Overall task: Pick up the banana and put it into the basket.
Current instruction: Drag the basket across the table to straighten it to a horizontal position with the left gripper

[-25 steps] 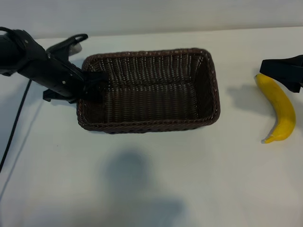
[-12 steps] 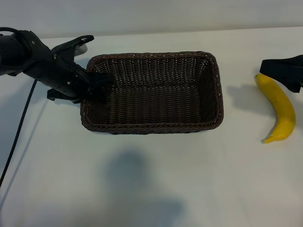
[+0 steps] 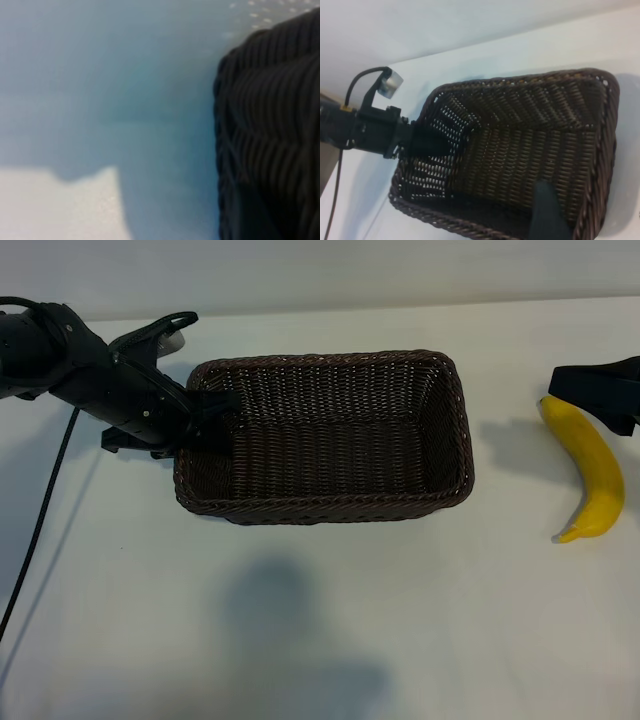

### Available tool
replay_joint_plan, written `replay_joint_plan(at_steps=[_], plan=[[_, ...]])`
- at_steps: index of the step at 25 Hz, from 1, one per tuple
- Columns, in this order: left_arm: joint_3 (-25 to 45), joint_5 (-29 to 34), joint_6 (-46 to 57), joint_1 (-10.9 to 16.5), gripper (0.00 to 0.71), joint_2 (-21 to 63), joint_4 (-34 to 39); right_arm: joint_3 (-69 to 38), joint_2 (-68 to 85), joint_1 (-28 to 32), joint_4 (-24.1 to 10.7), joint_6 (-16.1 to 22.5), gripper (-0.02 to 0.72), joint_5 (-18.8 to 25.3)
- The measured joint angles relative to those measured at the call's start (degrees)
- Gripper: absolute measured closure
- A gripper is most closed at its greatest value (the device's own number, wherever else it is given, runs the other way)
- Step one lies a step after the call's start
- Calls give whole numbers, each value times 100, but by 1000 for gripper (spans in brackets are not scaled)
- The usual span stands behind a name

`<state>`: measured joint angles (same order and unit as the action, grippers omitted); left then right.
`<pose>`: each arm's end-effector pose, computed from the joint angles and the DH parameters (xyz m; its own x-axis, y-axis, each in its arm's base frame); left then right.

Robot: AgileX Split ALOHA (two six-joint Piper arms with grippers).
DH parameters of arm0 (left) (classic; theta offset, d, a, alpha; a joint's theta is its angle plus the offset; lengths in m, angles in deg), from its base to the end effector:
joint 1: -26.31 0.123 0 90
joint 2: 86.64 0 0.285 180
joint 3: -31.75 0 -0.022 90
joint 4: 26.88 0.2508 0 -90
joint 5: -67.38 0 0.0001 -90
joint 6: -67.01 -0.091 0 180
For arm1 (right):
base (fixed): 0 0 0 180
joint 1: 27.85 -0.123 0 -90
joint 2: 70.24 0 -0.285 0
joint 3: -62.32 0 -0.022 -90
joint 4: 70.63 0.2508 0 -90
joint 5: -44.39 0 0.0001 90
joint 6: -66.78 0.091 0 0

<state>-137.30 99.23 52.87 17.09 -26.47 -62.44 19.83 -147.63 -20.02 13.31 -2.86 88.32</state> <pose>0.3696 -0.0883 0.1430 -0.9510 -0.1296 -0.2808 -0.0127 0.9235 -0.3834 0.2262 0.0323 0.2569 -0.6601 0.2424 -0.7110 -0.3267 0.7597 0.5622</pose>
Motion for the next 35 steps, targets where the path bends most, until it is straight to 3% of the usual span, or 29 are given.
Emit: replay_joint_plan(at_steps=[5,12,27,35], plan=[[0,0,0,0,232,0,-20,0,0,0,0,0,258,18],[0,0,119,0,145,0,218,0,0,0,0,0,258,18],[-6,168,143,0,139,30,237,0,0,0,0,0,258,28],[-11,347,208,0,139,513,492,0,0,0,0,0,258,28]])
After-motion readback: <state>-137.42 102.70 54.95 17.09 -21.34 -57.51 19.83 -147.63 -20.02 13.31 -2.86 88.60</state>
